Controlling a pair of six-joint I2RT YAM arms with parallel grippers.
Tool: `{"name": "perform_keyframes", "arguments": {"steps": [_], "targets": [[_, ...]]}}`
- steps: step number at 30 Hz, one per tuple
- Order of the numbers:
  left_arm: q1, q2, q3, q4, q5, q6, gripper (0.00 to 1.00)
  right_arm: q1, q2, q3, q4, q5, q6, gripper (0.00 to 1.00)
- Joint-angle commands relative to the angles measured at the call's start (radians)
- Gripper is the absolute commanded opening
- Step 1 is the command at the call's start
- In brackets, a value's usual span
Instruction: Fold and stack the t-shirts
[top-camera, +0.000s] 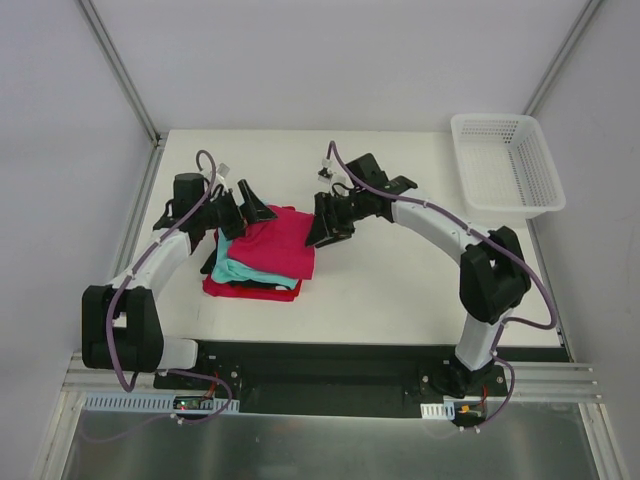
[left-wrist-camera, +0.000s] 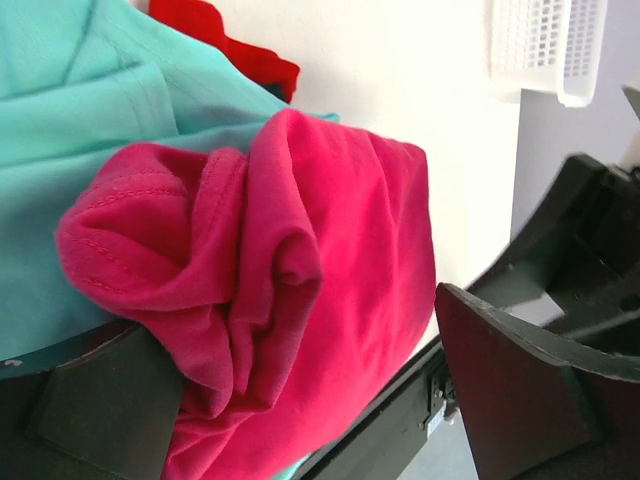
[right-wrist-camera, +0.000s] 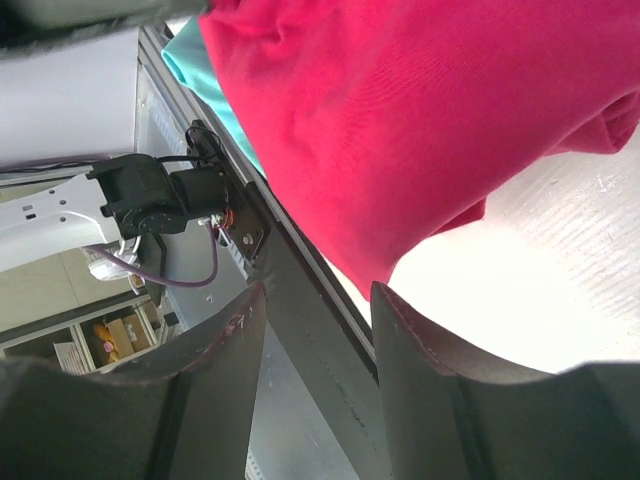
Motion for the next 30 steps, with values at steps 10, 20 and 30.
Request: {"name": "perform_keyframes", "arguments": {"steps": [10,20,30], "targets": [[-0.004,0.180,0.150,0.064,-0.046,0.042,0.99,0.000,-0.152,-0.034,0.020,-0.038,-0.015,0.49],[-0.004,0.199,0.177,0.082,-0.062,0.060,0.99,0.000,-0.182,-0.040,0.012,-0.038,-0.014,0.49],[-0.001,0.217,0.119,0.141,-0.088,0.086,0.99,0.002,-0.209,-0.034,0.000,-0.045,-0.017,0.43]]}}
